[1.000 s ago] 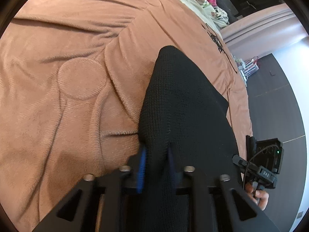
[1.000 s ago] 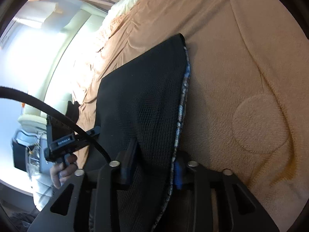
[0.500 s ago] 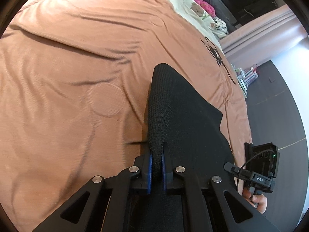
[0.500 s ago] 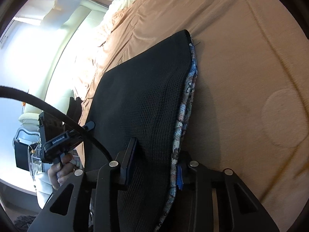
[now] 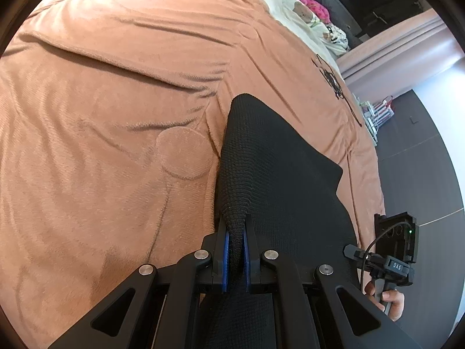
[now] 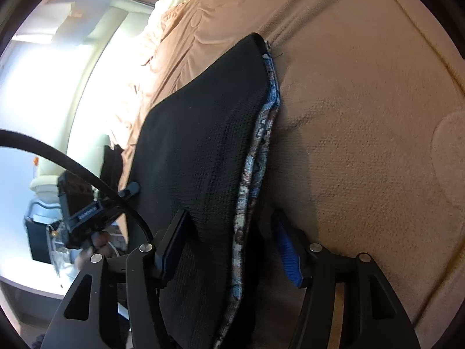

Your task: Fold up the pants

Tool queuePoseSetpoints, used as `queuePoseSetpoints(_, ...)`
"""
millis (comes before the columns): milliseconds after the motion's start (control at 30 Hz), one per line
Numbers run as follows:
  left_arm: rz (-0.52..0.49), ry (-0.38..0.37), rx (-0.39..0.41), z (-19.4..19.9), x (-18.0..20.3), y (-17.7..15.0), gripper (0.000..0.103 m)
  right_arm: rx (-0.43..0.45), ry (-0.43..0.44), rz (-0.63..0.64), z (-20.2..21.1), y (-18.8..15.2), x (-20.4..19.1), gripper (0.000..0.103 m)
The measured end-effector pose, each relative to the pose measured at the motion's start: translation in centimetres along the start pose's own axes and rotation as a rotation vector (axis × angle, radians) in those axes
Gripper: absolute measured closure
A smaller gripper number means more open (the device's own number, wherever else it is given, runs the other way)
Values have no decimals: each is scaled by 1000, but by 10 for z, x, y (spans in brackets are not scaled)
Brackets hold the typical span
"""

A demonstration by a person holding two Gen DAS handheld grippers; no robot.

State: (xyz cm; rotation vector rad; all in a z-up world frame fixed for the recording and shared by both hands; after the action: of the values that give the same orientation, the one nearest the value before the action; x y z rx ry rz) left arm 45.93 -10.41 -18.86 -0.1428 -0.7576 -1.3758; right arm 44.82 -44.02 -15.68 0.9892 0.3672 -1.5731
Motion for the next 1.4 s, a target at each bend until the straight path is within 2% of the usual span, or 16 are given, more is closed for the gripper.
queuePoseSetpoints(133,7,0,-13,-7,-3,0,95,-3,93,-22,-1,4,10,46)
queuePoseSetpoints(233,19,0,-21,-10,-5,0,95,-20,112,-1,-10,8,7,47)
queuePoseSetpoints(267,21,-1,-18,-10,-5,0,95,-22,107,10,-12,9,6,49)
queuePoseSetpoints(333,21,-4,-6,-7,-5,-1,95,-28,101,13,-13,10,8,68)
queuePoseSetpoints(433,11,-11,17,3,-2,-2,95,-6,101,36,-6,8,7,78)
queuePoseSetpoints(500,7,-27,28,11,0,0,95,22,105,49,0,6,0,80)
queuePoseSetpoints(967,-40,-82,145,87,18,3,95,162,132,166,31,-35,-62,83)
queuePoseSetpoints(1400,-103,-84,306,202,34,-3,95,257,188,281,51,-81,-138,83)
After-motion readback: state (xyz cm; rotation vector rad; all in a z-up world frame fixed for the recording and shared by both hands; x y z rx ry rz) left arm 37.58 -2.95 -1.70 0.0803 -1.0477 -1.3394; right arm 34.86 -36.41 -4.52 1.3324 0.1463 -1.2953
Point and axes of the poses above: each gripper's, at about its wrist camera, not at the fingertips, and z roughly against the way its jaws point, x to its right, y to its top, the point moved 1 cm from there along -z, roughly the way its jaws point, and after that the axes turned 1 degree about x, right-handed, at the moved point
